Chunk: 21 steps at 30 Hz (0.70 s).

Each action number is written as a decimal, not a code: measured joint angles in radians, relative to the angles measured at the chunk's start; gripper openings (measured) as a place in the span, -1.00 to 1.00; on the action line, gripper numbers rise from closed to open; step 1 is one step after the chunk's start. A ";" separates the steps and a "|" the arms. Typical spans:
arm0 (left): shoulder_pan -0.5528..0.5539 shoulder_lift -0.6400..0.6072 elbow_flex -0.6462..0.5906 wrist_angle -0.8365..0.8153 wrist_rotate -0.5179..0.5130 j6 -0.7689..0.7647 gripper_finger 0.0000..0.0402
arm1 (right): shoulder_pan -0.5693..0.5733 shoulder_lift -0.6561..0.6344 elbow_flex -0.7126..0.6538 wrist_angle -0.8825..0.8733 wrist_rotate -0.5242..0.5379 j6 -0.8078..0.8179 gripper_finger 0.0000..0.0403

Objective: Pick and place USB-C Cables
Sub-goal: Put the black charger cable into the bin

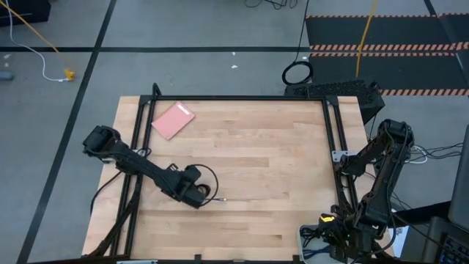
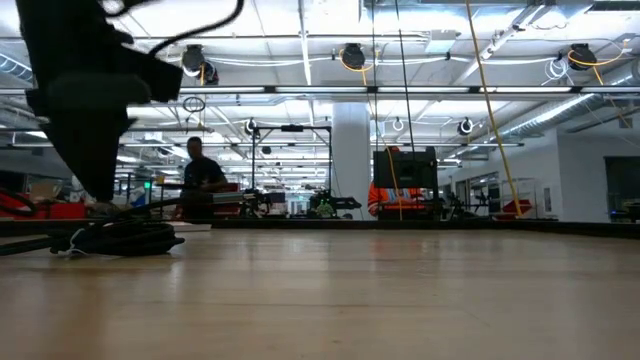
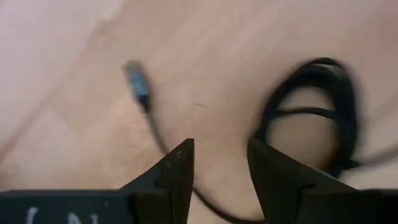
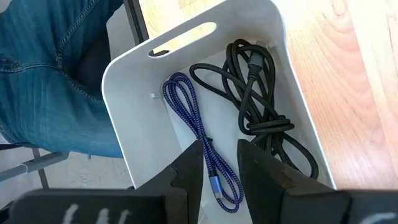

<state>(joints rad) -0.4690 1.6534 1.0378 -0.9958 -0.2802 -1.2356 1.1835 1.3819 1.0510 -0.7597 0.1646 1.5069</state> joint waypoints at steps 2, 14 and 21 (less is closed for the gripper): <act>-0.017 -0.002 0.000 0.043 -0.001 0.003 -0.23 | 0.000 0.000 0.000 0.000 0.006 0.000 -0.55; -0.012 0.087 0.000 0.083 0.022 -0.001 0.43 | 0.000 0.000 0.000 0.003 0.019 0.000 -0.55; 0.016 0.138 0.002 0.090 0.054 0.041 0.39 | 0.000 0.000 0.000 0.008 0.019 -0.001 -0.55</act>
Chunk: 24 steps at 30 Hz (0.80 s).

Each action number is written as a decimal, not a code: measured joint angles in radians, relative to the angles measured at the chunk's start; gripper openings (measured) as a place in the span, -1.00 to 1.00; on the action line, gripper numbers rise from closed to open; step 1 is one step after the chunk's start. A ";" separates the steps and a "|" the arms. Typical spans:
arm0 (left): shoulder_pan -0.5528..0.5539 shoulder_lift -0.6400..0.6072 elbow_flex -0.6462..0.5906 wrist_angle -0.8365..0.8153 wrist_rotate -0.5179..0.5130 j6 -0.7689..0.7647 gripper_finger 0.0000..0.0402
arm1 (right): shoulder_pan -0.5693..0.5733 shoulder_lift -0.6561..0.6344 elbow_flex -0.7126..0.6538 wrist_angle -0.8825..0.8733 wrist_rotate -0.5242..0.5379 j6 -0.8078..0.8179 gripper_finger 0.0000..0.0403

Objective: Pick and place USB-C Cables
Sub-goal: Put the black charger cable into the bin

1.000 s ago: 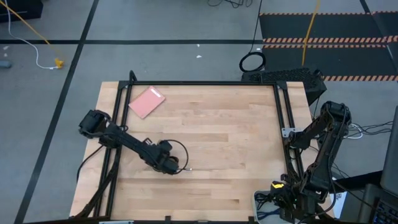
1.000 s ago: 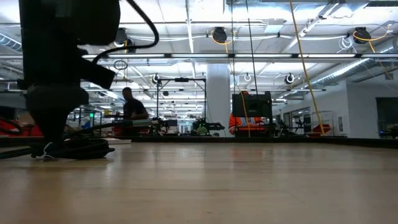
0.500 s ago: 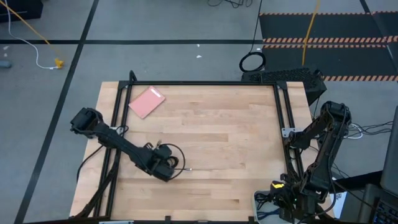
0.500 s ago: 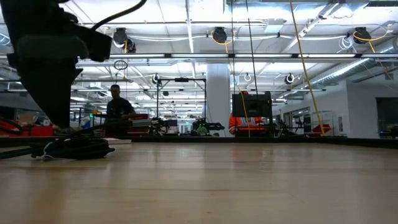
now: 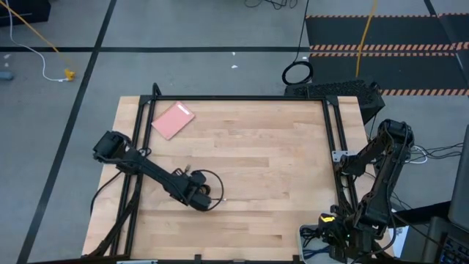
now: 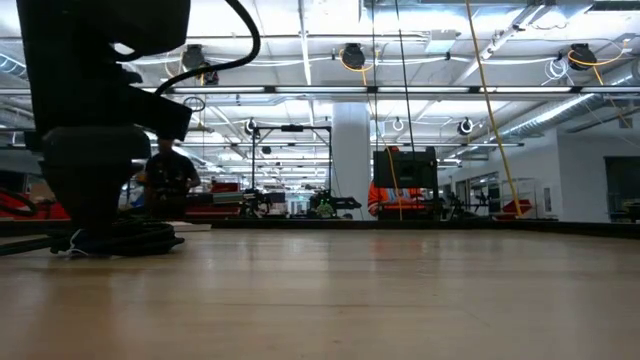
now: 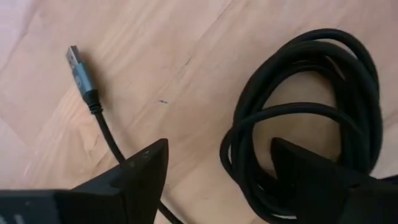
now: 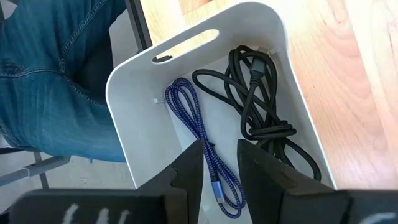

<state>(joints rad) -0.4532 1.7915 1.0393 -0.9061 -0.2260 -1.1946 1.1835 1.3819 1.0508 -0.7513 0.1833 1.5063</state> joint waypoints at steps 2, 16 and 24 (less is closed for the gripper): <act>0.003 0.000 0.000 0.001 0.003 0.007 0.28 | 0.000 0.000 0.000 0.000 0.000 0.000 -0.55; -0.027 0.002 -0.002 0.191 0.006 0.441 -0.89 | 0.000 0.000 0.000 0.000 0.000 -0.008 -0.55; -0.015 0.001 0.000 0.040 0.024 0.179 -0.31 | 0.000 0.000 0.000 -0.001 0.001 -0.008 -0.55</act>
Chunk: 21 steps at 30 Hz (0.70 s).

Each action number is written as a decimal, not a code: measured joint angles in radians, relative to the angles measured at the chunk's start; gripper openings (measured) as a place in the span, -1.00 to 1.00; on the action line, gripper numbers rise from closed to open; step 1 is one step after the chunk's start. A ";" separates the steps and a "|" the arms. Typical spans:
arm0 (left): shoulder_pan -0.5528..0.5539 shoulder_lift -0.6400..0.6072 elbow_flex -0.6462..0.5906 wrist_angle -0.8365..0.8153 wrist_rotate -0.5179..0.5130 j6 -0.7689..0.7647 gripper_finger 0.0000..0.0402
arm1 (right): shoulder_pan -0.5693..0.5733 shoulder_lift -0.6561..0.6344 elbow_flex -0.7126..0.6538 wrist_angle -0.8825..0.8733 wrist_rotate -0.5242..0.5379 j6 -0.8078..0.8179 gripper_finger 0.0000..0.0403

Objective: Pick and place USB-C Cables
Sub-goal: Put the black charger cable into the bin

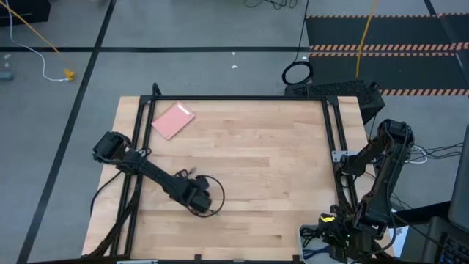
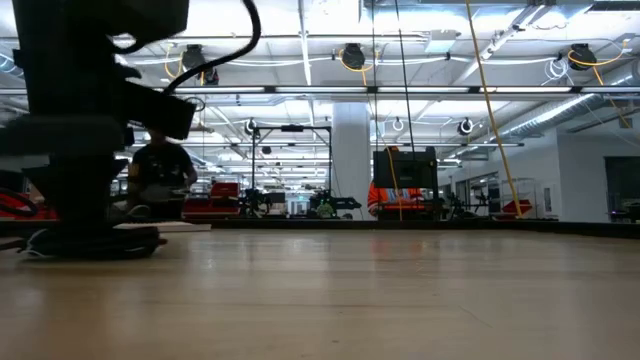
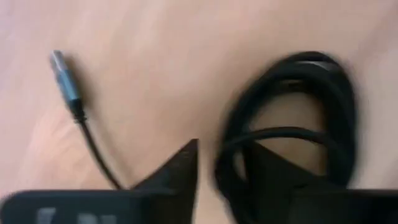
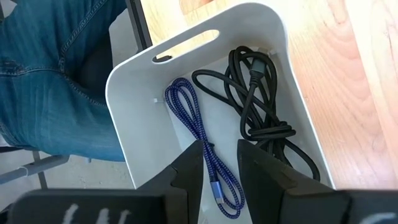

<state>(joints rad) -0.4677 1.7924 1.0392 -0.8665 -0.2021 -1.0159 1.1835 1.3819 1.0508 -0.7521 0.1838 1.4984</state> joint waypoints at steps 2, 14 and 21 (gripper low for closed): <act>0.003 0.000 0.000 -0.057 -0.006 -0.056 -0.04 | 0.000 0.000 0.000 0.000 0.001 0.000 -0.55; 0.013 0.000 -0.001 -0.225 -0.024 -0.288 0.78 | 0.000 0.000 0.000 0.001 0.029 0.000 -0.55; 0.039 -0.001 -0.016 -0.234 0.008 -0.348 0.79 | 0.000 0.000 0.000 0.002 0.029 0.000 -0.55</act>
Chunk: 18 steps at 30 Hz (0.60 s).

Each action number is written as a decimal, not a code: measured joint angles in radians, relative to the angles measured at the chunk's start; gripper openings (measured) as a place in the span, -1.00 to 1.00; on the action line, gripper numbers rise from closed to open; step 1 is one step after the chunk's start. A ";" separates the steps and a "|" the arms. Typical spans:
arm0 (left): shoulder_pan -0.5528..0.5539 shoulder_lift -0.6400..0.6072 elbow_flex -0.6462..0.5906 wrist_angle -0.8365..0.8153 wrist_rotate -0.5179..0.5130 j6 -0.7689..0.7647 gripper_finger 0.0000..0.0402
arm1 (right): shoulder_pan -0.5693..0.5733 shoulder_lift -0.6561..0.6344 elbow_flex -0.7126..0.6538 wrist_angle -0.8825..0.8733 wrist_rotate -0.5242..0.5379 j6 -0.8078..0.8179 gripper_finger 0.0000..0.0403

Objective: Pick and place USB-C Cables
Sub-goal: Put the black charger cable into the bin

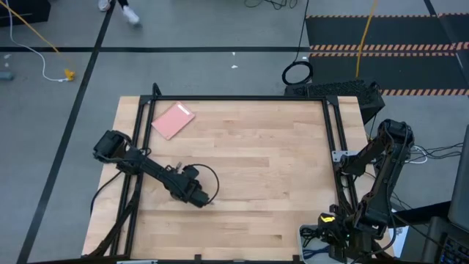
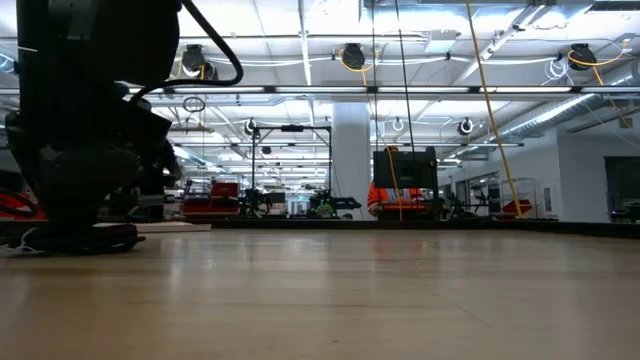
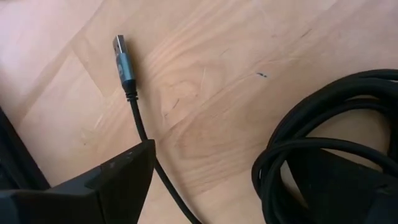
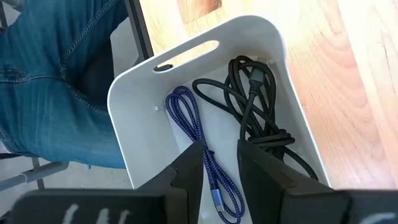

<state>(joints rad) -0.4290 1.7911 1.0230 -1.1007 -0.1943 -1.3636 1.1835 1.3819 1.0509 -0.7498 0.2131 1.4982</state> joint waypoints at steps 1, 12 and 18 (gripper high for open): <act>0.003 -0.001 -0.003 0.002 0.008 -0.006 0.79 | 0.000 0.000 0.000 0.000 0.000 0.000 -0.55; 0.004 -0.001 -0.009 0.075 -0.007 0.083 0.59 | 0.000 0.000 0.000 0.001 0.000 0.000 -0.55; 0.004 0.000 -0.009 0.116 0.003 0.176 0.05 | 0.000 0.000 0.000 0.001 0.000 0.000 -0.55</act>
<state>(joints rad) -0.4248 1.7912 1.0138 -0.9850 -0.1909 -1.1873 1.1835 1.3819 1.0509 -0.7486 0.2134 1.4982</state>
